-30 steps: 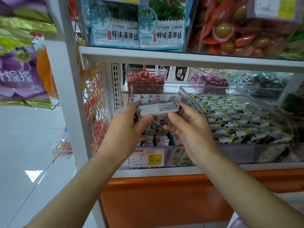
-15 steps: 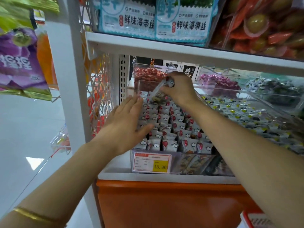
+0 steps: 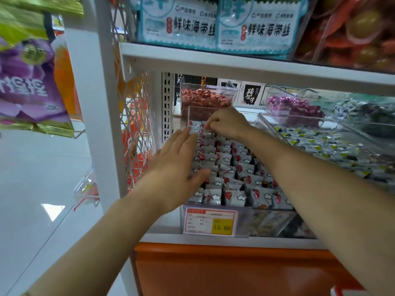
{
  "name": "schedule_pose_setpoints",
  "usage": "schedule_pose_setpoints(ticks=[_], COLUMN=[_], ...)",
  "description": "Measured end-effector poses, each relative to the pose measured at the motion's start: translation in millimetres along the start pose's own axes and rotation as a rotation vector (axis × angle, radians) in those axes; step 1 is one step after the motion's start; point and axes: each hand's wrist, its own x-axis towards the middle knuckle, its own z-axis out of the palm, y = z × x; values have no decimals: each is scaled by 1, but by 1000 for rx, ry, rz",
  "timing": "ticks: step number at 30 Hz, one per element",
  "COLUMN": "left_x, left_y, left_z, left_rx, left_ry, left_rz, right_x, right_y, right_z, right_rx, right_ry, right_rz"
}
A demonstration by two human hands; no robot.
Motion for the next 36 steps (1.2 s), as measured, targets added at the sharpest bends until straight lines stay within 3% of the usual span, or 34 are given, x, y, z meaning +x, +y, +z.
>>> schedule_pose_setpoints(ticks=[3, 7, 10, 14, 19, 21, 24, 26, 30, 33, 36], left_x=[0, 0, 0, 0, -1, -5, -11, -15, -27, -33, -34], left_y=[0, -1, 0, -1, 2, 8, 25, 37, 53, 60, 62], left_z=[1, 2, 2, 2, -4, -6, -12, -13, -12, -15, -18], left_rx=[-14, -40, -41, -42, -29, 20, 56, -72, -444, -848, -1083], left_ry=[4, 3, 1, 3, -20, 53, 283, 322, 202, 122, 119], left_rz=[6, -3, 0, 0, -46, -65, -18, -18, -133, -233, -302], right_x=[15, 25, 25, 19, -37, -71, -119, -146, -181, -193, -199], right_y=[3, 1, -1, -4, -8, -9, -7, -6, -7, -12, -17], right_z=[-1, 15, 18, -1, -26, -30, -38, -41, -40, -37, -34], right_rx=[4, -257, -323, 4, 348, 536, 819, 981, 1325, 1457, 1538], right_ry=[130, 23, 50, 187, 625, 726, 709, 644, 536, 478, 424], right_rz=[24, -4, -42, -7, 59, 117, 194, 253, 328, 313, 296])
